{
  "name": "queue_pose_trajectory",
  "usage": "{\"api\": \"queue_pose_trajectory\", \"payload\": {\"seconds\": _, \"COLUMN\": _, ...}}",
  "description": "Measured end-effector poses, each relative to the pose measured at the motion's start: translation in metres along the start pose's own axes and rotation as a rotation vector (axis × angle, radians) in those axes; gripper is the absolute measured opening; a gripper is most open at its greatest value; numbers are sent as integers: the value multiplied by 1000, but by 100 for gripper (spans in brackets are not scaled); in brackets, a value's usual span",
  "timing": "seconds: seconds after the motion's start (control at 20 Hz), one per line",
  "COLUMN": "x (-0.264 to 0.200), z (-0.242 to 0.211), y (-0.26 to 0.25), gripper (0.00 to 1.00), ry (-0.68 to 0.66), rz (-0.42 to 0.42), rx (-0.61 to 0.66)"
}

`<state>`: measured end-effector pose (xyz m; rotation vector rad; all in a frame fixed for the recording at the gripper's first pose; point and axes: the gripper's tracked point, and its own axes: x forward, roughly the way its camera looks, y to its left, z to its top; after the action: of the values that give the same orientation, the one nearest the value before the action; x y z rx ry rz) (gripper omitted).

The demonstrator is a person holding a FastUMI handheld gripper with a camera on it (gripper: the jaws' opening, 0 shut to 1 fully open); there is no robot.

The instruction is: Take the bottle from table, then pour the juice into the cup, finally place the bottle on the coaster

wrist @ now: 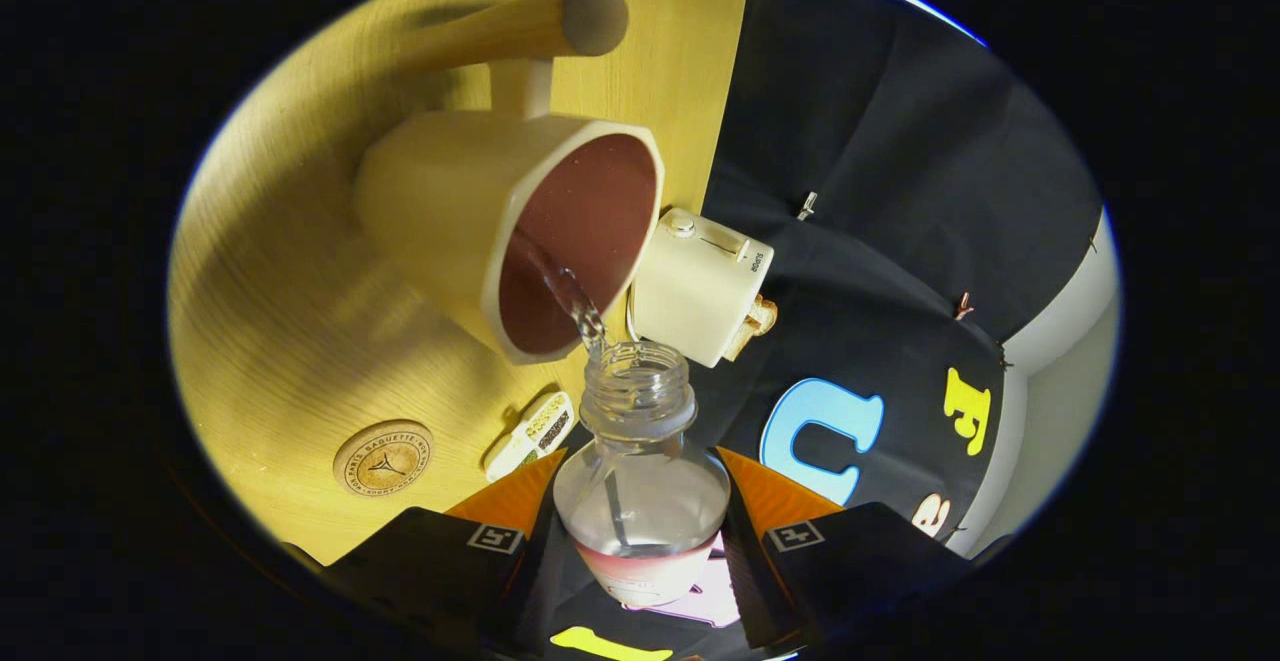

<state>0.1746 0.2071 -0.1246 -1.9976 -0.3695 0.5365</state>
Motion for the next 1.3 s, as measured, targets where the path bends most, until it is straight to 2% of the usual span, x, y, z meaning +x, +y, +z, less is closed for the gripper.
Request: {"api": "queue_pose_trajectory", "payload": {"seconds": 1.3, "x": -5, "z": -3, "y": -17, "gripper": 73, "ry": 8, "rz": -52, "rx": -36}}
